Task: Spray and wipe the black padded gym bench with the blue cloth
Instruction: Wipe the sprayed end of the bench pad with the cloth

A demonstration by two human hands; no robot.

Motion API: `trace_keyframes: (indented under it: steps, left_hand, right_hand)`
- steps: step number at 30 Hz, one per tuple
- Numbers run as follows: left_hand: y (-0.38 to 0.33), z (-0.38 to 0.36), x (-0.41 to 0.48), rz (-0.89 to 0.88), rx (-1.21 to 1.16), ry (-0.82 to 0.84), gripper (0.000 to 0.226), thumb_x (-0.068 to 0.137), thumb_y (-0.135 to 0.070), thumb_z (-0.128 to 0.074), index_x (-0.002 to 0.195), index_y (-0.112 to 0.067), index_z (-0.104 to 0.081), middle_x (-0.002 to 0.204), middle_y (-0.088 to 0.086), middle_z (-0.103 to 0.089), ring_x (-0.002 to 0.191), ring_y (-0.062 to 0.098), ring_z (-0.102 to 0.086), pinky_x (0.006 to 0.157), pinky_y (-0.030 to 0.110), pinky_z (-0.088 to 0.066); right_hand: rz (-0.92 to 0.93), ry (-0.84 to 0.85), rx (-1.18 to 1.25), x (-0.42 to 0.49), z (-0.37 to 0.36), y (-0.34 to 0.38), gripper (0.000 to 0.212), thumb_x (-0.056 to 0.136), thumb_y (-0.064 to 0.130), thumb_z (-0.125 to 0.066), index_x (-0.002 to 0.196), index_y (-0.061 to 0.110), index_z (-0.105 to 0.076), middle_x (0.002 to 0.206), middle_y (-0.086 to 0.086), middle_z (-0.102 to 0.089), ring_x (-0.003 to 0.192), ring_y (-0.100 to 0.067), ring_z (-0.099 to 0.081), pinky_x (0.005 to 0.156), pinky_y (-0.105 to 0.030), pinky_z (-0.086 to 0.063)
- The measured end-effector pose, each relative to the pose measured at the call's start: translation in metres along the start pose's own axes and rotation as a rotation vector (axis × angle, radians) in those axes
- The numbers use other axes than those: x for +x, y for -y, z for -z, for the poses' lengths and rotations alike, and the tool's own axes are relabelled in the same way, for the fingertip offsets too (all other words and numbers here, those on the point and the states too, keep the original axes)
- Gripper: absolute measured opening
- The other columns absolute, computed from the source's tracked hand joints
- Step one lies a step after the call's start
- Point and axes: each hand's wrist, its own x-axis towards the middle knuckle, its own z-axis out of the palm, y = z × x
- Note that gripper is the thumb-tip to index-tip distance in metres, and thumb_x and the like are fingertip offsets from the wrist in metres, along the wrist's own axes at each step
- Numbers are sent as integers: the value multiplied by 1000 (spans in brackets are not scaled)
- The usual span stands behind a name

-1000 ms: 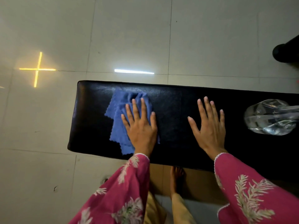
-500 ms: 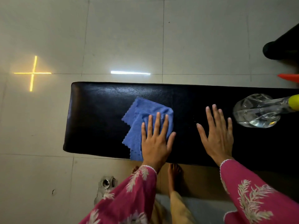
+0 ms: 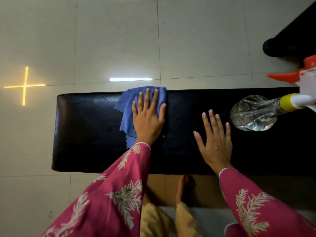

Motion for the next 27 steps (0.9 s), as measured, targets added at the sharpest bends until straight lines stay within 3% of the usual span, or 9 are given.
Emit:
trace_keyframes:
  steps: [2, 3, 6, 8, 13, 15, 19, 23, 27]
  left_hand:
    - [-17, -3, 6, 190, -32, 30, 57, 96, -50, -23, 147, -28, -12, 157, 0, -7, 144, 20, 1, 114, 38, 11]
    - [-29, -3, 2, 174, -35, 47, 57, 96, -50, -22, 148, -27, -10, 157, 0, -5, 144, 20, 3, 114, 38, 12]
    - [-35, -4, -23, -191, -23, 111, 58, 94, -53, -17, 146, -26, -21, 155, 1, -20, 143, 20, -9, 114, 36, 6]
    - [-9, -2, -30, -306, 5, 97, 60, 95, -55, -14, 144, -25, -29, 151, 2, -30, 141, 20, -20, 114, 36, -2]
    - [8, -1, -44, 94, -17, -3, 66, 91, -60, -5, 145, -23, -16, 154, 1, -16, 141, 14, -6, 113, 33, 10]
    - [-10, -5, -62, 44, -15, 38, 64, 93, -58, -8, 146, -21, -16, 153, 0, -12, 142, 17, -5, 114, 36, 8]
    - [18, -2, -69, -262, -9, 79, 59, 96, -53, -12, 144, -21, -27, 151, -1, -25, 141, 16, -15, 115, 35, -2]
    - [20, -1, -72, 95, -13, -17, 64, 96, -54, -8, 144, -17, -26, 152, 3, -23, 140, 20, -18, 114, 34, 3]
    - [-12, 0, -92, -43, -45, 130, 66, 94, -58, -6, 146, -19, -17, 154, 2, -17, 142, 20, -11, 116, 38, 1]
  right_hand:
    - [1, -4, -3, 1, -1, 0, 64, 93, 55, -11, 146, 20, -18, 153, -3, -18, 140, -18, -16, 113, -42, -6]
    - [0, -9, 1, 1, -1, -1, 63, 93, 55, -12, 146, 20, -18, 153, -3, -19, 140, -18, -16, 113, -42, -7]
    - [3, -25, 6, 0, 0, -1, 62, 93, 52, -19, 145, 19, -22, 153, -4, -24, 139, -18, -18, 112, -42, -9]
    - [6, -31, 10, 0, 0, -1, 62, 92, 51, -24, 145, 19, -23, 152, -5, -25, 139, -18, -19, 112, -42, -10]
    - [4, -22, 8, -1, -2, -1, 62, 93, 54, -17, 146, 21, -18, 153, -3, -20, 140, -19, -19, 113, -44, -12]
    - [-1, -19, 17, 0, -1, -1, 62, 93, 54, -14, 146, 20, -20, 153, -4, -22, 140, -19, -20, 112, -45, -14]
    - [3, -10, 15, 0, 0, -1, 63, 93, 55, -13, 146, 21, -20, 153, -4, -22, 140, -19, -20, 112, -44, -12]
    - [5, -5, 14, 0, 0, -1, 64, 93, 56, -12, 146, 21, -16, 154, -3, -18, 141, -19, -17, 113, -44, -10]
    - [-2, 9, 18, 0, 0, -1, 65, 93, 56, -10, 146, 20, -20, 153, -5, -22, 140, -20, -20, 112, -45, -12]
